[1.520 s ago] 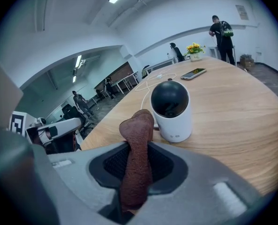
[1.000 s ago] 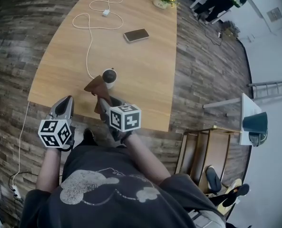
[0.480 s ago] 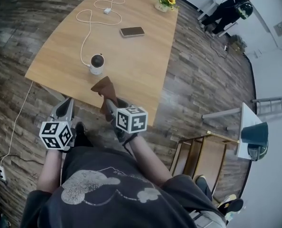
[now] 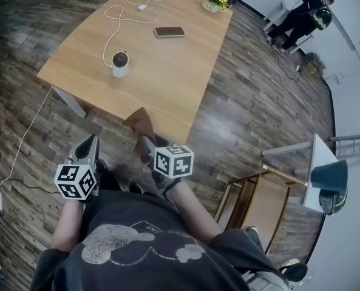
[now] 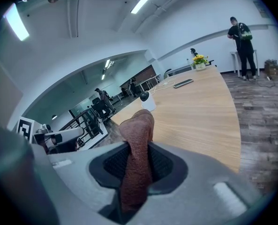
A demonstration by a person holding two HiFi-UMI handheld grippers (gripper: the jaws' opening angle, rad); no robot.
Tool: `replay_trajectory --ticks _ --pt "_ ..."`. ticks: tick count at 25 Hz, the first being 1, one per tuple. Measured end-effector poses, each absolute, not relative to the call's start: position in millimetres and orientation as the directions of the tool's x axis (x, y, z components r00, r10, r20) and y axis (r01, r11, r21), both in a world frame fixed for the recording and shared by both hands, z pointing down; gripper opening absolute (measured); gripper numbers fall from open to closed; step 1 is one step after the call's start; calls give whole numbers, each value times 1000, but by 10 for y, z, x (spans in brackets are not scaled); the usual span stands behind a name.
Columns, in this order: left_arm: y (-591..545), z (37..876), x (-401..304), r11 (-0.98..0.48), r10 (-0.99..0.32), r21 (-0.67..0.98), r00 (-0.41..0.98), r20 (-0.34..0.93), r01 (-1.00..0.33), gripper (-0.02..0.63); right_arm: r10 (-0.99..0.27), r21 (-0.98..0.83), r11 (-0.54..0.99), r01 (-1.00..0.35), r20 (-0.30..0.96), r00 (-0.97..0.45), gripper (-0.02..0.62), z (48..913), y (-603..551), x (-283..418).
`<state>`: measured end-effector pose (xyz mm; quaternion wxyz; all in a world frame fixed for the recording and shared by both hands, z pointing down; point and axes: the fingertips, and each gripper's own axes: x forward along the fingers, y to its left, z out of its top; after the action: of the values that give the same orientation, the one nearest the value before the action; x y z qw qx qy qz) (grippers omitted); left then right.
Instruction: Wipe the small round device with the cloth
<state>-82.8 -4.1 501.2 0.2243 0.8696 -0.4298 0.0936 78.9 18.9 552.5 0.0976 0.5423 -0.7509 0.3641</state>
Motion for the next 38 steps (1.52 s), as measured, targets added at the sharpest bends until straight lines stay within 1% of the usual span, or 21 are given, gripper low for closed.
replay_trajectory --ticks 5,10,14,18,22,29,38 --pt "182 5021 -729 -538 -691 315 623 366 -782 18 -755 -444 120 -888 540 -372 78 5552 408 974" --pt "322 4862 -641 -563 -684 330 651 329 -758 18 -777 -448 97 -889 524 -349 78 5495 556 1158" --pt "519 4792 -737 -570 -682 327 656 323 -754 18 -790 -435 75 -897 523 -319 78 5429 688 1224" --pt "693 4699 -880 -594 -676 301 666 314 -746 18 -816 -414 71 -908 499 -291 78 5298 833 1176" --pt "864 4607 -1090 -582 -697 316 660 282 -749 18 -830 -392 67 -918 488 -269 78 5202 1001 1047" --pt "1372 4727 -1396 -555 -701 351 651 291 -755 18 -819 -382 97 -919 495 -292 77 5171 1485 712" --pt "1660 4657 -1616 -552 -723 340 640 261 -762 18 -833 -359 109 -927 476 -282 75 5068 1852 586"
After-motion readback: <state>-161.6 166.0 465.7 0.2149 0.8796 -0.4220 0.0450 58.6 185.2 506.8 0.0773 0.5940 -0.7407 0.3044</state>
